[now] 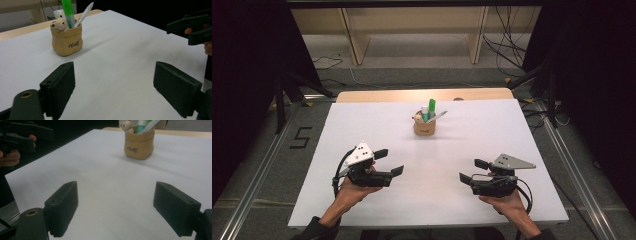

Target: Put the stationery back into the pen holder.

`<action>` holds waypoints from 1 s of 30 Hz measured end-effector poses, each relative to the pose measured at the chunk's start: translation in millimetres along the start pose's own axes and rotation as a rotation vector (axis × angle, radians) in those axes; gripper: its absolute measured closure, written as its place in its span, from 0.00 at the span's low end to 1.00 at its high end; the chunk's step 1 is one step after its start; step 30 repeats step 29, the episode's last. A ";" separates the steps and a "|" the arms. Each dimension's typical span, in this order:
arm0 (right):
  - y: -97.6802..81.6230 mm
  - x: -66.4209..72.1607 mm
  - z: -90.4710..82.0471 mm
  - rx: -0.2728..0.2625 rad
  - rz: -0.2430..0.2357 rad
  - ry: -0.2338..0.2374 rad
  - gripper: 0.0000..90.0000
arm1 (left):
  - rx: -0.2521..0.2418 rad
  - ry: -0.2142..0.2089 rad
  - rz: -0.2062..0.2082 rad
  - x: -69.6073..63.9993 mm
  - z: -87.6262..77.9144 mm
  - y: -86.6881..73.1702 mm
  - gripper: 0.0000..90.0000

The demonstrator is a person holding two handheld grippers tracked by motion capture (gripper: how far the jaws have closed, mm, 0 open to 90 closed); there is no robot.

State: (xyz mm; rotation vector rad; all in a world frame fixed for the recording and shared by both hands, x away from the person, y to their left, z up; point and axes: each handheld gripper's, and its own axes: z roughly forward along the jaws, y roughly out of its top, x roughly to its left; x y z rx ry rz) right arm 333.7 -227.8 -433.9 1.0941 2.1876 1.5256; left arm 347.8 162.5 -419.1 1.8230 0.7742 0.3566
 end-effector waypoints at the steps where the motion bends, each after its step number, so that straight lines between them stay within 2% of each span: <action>1: 0.0 0.1 0.0 0.000 -0.001 -0.001 0.22 | 0.001 -0.001 0.003 -0.9 -1.2 -1.0 0.18; 5: -0.2 0.3 0.2 0.001 -0.003 -0.003 0.21 | -0.009 0.013 -0.007 -0.9 -5.5 -5.0 0.18; 8: -0.4 0.6 0.6 0.002 -0.005 -0.002 0.21 | -0.013 0.014 -0.030 0.7 -6.9 -6.7 0.18; 11: -0.5 1.0 0.9 0.003 -0.007 -0.002 0.21 | -0.010 0.019 -0.020 1.2 -6.1 -6.8 0.18; 18: -0.6 1.0 1.2 0.006 -0.010 -0.004 0.21 | -0.023 0.020 -0.039 2.9 -7.1 -6.2 0.18; 30: -0.7 0.9 1.6 0.007 -0.011 -0.006 0.21 | -0.014 0.024 -0.032 2.5 -6.6 -6.0 0.18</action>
